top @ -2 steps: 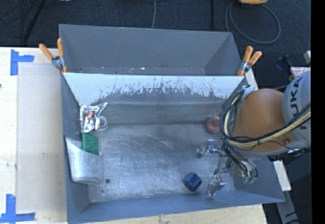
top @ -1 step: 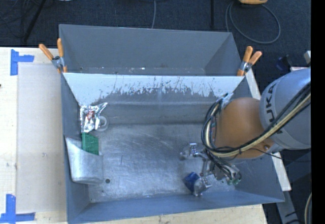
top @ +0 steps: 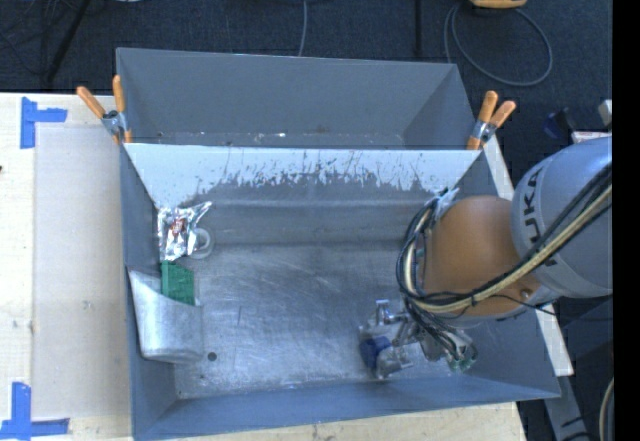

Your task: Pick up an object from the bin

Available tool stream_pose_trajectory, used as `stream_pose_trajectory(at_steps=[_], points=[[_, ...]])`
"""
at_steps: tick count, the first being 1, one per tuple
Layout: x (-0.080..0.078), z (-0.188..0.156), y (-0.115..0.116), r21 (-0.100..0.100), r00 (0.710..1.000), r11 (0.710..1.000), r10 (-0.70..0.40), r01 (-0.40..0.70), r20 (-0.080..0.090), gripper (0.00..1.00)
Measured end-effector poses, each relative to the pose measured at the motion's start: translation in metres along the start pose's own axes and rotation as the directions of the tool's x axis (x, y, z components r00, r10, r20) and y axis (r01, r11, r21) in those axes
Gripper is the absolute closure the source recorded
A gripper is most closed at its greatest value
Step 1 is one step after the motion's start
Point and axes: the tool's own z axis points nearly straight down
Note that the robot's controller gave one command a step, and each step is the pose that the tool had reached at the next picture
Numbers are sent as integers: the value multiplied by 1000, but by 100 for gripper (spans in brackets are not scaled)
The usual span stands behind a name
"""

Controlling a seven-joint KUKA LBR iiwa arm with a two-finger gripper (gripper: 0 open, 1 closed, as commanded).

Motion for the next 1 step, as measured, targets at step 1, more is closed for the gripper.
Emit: stream_pose_trajectory(at_steps=[1], points=[[-7,-178,-33,3,987,987,-160,160,7,100]])
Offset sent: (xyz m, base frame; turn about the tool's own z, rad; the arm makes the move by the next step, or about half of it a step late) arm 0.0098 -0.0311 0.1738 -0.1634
